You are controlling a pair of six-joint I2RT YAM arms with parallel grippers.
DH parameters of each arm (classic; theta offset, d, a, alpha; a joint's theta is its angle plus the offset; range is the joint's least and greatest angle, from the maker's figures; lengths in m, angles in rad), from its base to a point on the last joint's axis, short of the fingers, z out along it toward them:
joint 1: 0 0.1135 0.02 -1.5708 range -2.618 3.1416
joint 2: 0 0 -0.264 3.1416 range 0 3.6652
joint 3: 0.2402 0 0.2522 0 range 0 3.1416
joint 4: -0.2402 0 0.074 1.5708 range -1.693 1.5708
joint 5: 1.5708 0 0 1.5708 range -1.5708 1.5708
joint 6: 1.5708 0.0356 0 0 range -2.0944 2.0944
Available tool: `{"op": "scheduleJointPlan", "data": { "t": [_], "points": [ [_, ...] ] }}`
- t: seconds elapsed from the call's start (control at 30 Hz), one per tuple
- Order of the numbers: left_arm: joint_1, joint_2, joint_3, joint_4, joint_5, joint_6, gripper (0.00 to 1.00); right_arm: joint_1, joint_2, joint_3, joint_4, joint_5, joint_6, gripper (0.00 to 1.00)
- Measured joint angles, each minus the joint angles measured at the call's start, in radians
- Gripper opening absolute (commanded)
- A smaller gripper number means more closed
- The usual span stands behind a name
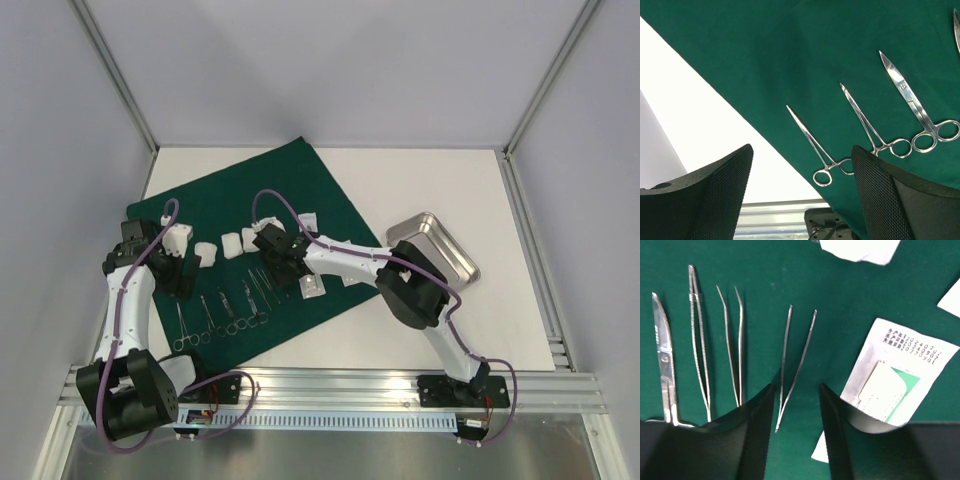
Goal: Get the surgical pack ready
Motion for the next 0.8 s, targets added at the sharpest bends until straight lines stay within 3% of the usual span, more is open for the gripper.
{"op": "scheduleJointPlan", "data": {
  "t": [0.07, 0.17, 0.3, 0.6, 0.8],
  "points": [
    [0.0, 0.0, 0.0, 0.0, 0.005, 0.0, 0.88, 0.0, 0.002, 0.007, -0.001, 0.001, -0.002, 0.36],
    [0.0, 0.0, 0.0, 0.0, 0.011, 0.0, 0.88, 0.0, 0.008, 0.016, 0.002, 0.001, -0.003, 0.16],
    [0.0, -0.002, 0.0, 0.0, 0.015, 0.0, 0.88, 0.0, 0.013, 0.016, 0.002, 0.007, -0.003, 0.01],
    [0.0, -0.026, 0.002, -0.01, 0.026, 0.001, 0.88, -0.001, -0.012, 0.013, -0.004, 0.027, -0.027, 0.0],
    [0.0, -0.024, 0.061, -0.067, 0.069, 0.006, 0.88, -0.061, -0.283, -0.101, -0.04, 0.044, -0.165, 0.0]
  ]
}}
